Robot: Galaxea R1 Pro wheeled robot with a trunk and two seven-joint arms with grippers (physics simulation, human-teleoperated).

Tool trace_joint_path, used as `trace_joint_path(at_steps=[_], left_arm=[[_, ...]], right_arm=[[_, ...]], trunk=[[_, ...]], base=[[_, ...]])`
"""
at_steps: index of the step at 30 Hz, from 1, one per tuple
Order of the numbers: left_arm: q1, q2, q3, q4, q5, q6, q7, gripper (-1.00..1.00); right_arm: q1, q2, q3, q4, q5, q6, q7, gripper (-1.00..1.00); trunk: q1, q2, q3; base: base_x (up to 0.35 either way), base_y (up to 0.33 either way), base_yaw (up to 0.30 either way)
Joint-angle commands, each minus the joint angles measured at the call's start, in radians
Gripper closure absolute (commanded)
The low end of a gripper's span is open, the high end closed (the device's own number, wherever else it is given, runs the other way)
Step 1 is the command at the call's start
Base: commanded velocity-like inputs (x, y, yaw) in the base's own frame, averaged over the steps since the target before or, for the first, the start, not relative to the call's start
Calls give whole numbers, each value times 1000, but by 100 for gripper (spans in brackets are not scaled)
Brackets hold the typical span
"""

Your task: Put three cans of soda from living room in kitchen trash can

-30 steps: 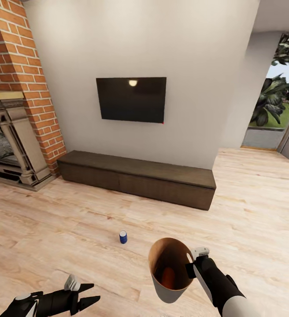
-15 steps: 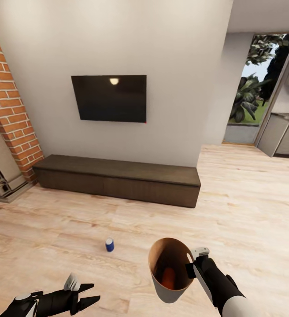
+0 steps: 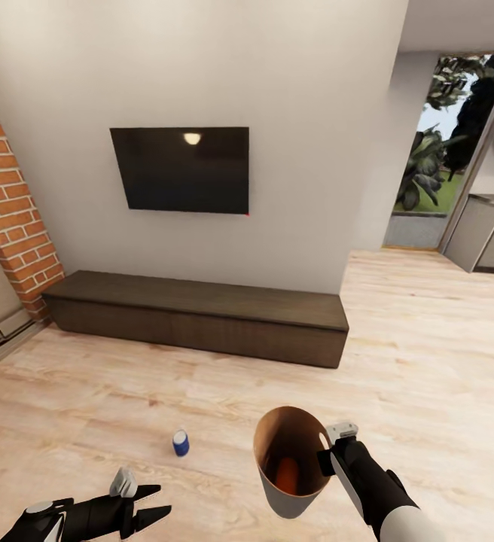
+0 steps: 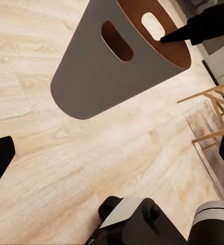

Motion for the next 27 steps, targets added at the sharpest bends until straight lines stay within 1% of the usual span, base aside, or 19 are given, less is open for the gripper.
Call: trace_joint_path(at_steps=[1, 27], left_arm=[[0, 0, 0, 0, 0, 0, 0, -100], [0, 0, 0, 0, 0, 0, 0, -100]], right_arm=[[0, 0, 0, -1, -5, -1, 0, 100], [0, 0, 0, -1, -5, -1, 1, 100]], trunk=[[0, 0, 0], [0, 0, 0]], base=[[343, 0, 0], [343, 0, 0]])
